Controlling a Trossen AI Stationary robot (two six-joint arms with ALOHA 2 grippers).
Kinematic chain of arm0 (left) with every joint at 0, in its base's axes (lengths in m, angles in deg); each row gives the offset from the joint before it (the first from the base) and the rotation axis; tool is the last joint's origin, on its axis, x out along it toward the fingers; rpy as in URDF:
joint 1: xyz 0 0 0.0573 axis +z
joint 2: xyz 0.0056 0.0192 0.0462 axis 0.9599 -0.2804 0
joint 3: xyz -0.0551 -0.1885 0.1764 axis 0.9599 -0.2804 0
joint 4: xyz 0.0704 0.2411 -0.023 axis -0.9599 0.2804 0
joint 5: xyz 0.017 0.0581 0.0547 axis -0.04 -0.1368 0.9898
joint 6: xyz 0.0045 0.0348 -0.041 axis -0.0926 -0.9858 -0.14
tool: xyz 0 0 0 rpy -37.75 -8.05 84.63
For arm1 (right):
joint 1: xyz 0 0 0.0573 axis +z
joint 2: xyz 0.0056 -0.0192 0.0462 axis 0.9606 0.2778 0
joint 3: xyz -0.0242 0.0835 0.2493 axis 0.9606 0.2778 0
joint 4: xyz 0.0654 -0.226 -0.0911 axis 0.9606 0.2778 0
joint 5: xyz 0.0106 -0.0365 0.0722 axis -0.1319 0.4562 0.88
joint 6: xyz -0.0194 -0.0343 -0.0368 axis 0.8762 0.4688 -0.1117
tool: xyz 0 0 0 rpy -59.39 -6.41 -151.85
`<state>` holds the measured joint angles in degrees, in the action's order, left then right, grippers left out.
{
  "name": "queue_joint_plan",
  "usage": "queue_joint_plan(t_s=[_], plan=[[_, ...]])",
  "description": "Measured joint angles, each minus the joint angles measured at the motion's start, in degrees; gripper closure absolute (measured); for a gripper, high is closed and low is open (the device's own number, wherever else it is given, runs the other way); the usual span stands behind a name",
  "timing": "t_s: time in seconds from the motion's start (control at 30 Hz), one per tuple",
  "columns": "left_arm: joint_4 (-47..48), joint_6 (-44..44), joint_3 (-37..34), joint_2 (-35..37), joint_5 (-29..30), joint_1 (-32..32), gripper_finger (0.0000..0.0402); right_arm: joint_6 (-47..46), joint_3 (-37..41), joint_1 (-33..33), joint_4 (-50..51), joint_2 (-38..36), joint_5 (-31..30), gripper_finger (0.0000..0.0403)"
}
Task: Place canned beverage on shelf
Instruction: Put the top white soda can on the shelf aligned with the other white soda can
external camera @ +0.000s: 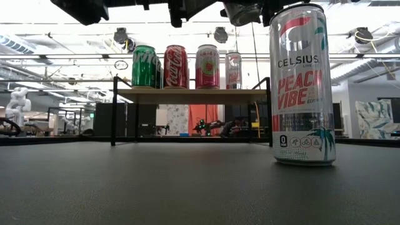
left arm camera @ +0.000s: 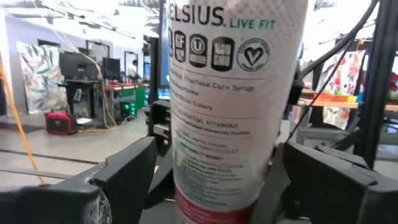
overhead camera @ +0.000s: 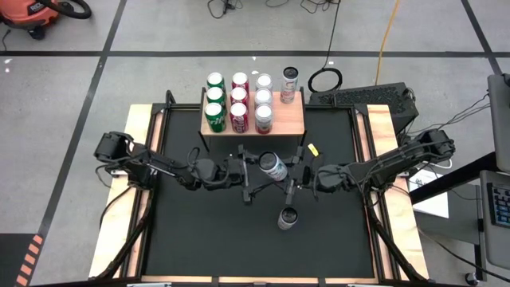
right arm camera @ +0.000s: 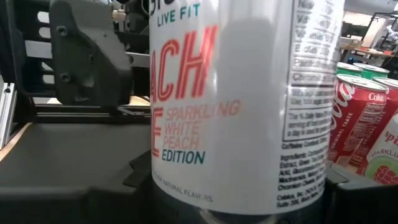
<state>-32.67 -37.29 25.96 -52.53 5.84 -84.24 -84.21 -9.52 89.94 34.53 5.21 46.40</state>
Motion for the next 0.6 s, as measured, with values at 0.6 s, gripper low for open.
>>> queue_joint_plan(t_s=[0.6], plan=[[-0.7,-1.3,3.2,-4.7,-5.7,2.6,0.0111,0.9,0.0,0.0,0.7,0.0,1.7,0.0172]])
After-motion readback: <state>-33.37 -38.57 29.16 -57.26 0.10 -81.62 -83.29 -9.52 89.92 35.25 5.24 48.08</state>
